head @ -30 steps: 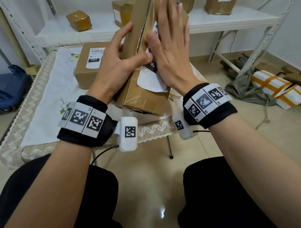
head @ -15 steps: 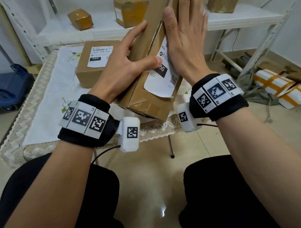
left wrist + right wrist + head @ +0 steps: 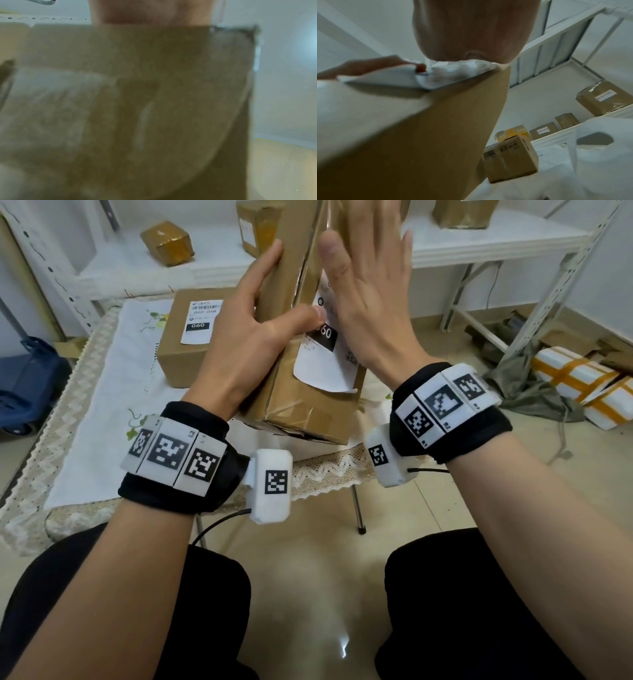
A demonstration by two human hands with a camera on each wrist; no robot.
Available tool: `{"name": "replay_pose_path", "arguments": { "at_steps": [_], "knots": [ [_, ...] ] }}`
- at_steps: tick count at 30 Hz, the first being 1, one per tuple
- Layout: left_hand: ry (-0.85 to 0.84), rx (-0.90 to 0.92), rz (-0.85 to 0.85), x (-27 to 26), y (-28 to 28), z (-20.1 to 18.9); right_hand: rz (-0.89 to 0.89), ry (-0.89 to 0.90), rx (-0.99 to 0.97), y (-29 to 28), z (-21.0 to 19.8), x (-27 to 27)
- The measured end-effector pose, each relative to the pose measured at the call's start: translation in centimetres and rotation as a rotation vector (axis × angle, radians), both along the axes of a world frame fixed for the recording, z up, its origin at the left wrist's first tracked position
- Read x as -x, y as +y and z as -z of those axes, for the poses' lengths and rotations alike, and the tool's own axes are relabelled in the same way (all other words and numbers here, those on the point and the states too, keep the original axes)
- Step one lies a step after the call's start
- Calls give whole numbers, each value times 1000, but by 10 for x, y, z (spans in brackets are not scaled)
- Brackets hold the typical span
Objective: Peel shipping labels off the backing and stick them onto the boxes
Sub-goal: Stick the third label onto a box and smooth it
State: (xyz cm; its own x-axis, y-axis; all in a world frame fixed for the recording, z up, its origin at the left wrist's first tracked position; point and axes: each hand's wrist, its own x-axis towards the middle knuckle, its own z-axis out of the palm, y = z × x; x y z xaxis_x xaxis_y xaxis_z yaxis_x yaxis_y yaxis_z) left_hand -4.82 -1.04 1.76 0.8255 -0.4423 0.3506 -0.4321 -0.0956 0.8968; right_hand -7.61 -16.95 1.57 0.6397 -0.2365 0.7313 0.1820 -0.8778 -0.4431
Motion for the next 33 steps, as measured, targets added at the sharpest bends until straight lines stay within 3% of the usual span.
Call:
{"name": "replay_pose_path", "arguments": {
  "at_steps": [13, 24, 28, 33],
  "knots": [
    [-41, -182, 120, 6, 1, -6, 47, 21, -10, 0, -3, -1],
    [0, -219, 102, 11, 1, -9, 48, 30, -124, -14, -8, -4],
    [37, -193, 59, 8, 5, -10, 21, -7, -175, -20, -10, -1],
    [48, -156, -76, 4, 10, -12, -79, 13, -82, 0, -3, 0]
  ]
}}
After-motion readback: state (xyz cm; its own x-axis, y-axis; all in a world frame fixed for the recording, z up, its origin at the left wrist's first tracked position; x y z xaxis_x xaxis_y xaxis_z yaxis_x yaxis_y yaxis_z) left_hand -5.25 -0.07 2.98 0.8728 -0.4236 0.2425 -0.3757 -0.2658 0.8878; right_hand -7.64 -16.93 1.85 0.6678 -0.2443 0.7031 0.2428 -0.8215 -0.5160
